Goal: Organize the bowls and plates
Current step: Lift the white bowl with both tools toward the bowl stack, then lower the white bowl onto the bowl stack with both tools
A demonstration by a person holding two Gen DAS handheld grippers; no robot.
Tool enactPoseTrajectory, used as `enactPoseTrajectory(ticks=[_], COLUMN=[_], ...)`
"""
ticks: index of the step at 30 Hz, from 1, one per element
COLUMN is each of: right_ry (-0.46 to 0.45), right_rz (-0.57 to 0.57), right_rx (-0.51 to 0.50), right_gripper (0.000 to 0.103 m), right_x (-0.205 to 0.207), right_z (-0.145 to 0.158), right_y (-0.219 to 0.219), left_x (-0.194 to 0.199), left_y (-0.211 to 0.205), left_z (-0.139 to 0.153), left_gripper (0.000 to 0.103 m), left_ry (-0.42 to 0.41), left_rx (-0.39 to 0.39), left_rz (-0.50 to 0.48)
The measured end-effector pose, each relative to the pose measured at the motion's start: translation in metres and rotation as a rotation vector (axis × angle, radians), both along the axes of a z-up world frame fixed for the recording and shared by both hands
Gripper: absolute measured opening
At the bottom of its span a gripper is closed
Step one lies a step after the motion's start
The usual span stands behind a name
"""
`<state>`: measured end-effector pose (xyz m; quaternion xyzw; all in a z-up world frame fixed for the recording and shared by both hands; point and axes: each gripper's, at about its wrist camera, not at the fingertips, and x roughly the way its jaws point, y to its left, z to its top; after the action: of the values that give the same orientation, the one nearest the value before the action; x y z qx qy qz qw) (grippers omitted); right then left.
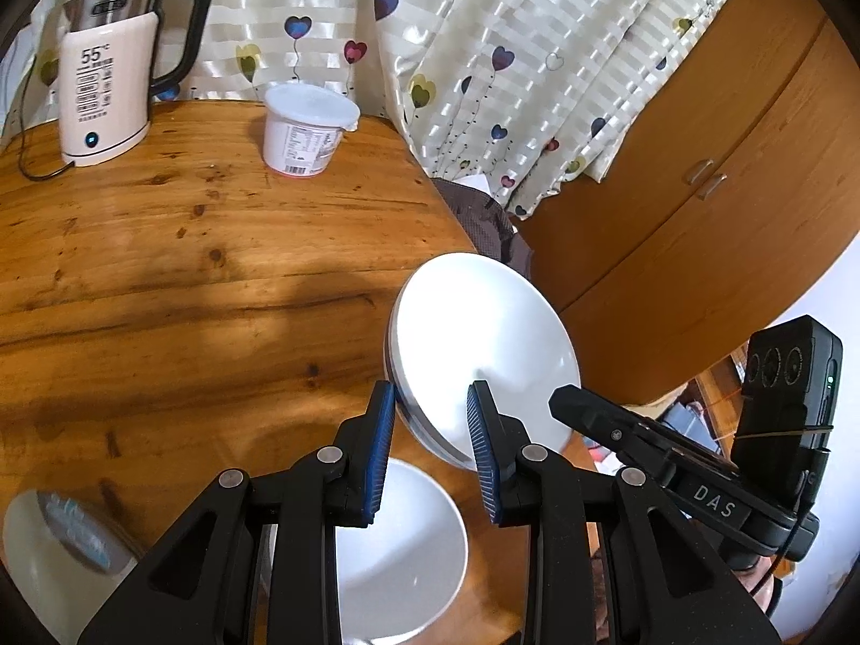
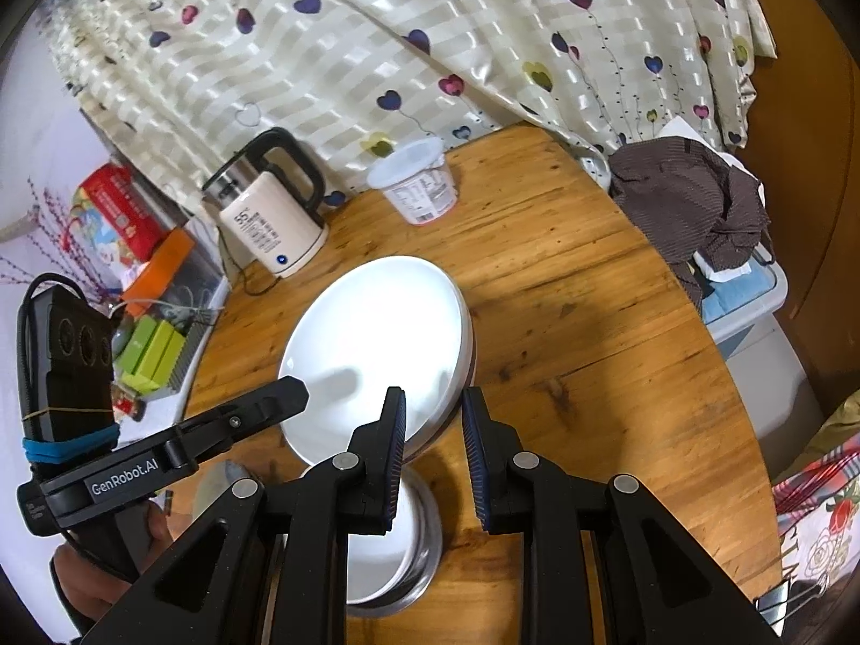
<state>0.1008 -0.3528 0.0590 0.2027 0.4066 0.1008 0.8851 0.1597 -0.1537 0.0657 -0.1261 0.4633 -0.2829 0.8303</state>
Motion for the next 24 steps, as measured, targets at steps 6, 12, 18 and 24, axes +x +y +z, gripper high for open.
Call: enactPoseTrajectory(ticks=[6, 12, 18, 24], right_ry=[-0.002, 0.004, 0.023, 0.045], right_rz=[0.021, 0.043, 0.068, 0.081], right_rx=[-0.003, -0.012, -0.012, -0.003], right_gripper=[0.021, 0.021, 0.021, 0.021], right_x=[-0.014, -0.023, -0.029, -0.035], right_z=[0.004, 0.003, -0.002, -0.009], right_y=[0.013, 0.026, 0.039, 0.049], left_x=[-0.017, -0.032, -0.044, -0.053], left_y=[0.013, 0.027, 0.041, 0.050], left_z=[0.003, -0.001, -0.006, -0.012], left_gripper=[0.029, 0.029, 0.029, 0.029], left_ry=[-0.009, 0.001, 0.012, 0.023], left_rx=[-0.007, -0.003, -0.008, -0.002], left_rz=[0.014, 0.034, 0.056, 0.066])
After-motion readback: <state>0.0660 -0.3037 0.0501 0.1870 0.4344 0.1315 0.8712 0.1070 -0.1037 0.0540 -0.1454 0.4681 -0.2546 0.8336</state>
